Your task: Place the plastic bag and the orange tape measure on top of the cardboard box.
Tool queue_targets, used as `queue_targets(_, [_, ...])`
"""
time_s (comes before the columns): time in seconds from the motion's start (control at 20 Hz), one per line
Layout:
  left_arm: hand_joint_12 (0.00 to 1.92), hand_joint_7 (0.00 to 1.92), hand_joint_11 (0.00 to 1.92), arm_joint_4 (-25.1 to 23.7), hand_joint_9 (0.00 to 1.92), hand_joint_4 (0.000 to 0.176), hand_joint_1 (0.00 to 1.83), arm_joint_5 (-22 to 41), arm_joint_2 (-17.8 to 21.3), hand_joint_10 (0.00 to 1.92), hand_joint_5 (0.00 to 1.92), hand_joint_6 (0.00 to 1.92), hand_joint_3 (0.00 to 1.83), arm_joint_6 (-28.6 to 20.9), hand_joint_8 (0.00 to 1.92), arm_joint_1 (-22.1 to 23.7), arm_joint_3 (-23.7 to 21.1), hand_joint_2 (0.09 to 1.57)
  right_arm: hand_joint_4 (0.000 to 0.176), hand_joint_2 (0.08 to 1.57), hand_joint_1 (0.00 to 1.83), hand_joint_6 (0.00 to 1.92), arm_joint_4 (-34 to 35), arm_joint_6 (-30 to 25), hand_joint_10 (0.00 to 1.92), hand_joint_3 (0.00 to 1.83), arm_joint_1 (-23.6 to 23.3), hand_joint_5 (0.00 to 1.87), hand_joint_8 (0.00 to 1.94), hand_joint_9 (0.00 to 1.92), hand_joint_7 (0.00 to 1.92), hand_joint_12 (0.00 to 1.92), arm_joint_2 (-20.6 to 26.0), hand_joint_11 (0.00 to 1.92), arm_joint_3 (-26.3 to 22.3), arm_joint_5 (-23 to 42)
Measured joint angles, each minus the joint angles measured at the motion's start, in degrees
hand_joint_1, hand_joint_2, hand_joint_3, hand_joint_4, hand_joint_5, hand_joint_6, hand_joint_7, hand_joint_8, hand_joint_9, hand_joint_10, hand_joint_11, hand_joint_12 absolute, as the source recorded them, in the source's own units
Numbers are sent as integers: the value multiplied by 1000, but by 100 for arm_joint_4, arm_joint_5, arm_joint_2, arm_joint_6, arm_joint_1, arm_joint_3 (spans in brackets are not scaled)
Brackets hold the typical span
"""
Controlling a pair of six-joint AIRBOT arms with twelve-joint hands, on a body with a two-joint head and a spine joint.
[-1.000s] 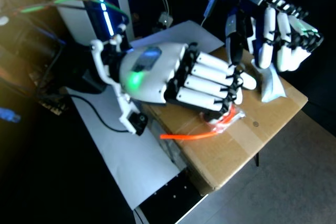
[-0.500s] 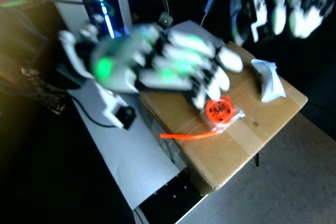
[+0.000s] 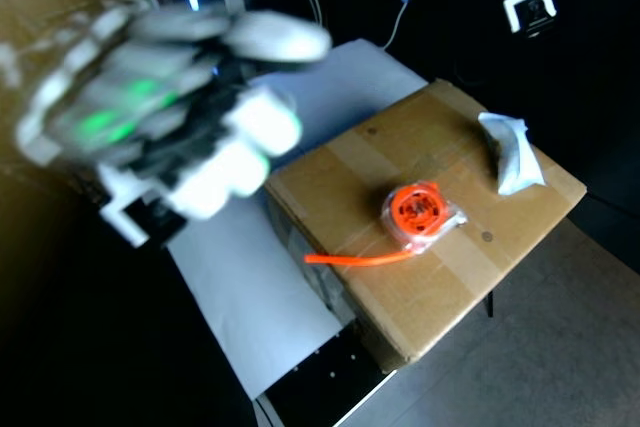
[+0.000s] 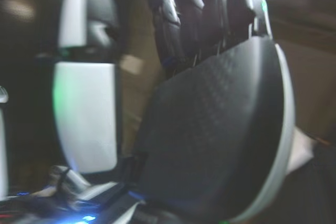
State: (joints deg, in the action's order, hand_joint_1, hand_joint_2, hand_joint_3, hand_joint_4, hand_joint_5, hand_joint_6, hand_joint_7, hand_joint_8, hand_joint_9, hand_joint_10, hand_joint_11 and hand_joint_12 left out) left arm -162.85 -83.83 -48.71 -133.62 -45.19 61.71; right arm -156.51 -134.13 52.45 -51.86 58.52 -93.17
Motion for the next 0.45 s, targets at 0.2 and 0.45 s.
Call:
queue_targets(0.2, [1691, 299, 131, 103, 197, 0, 816, -1027, 243, 931, 342, 112, 14, 11, 96, -575, -323, 1278, 49, 1176, 550, 543, -2, -52, 339, 0, -4, 199, 6, 389, 406, 1208, 44, 88, -68, -208])
queue_targets(0.45, [1007, 221, 0, -262, 235, 25, 560, -1134, 466, 203, 101, 394, 0, 730, 40, -376, -614, 1119, 23, 1190, 542, 409, -575, 28, 39, 3, -63, 139, 0, 328, 260, 1121, 459, 0, -299, -101])
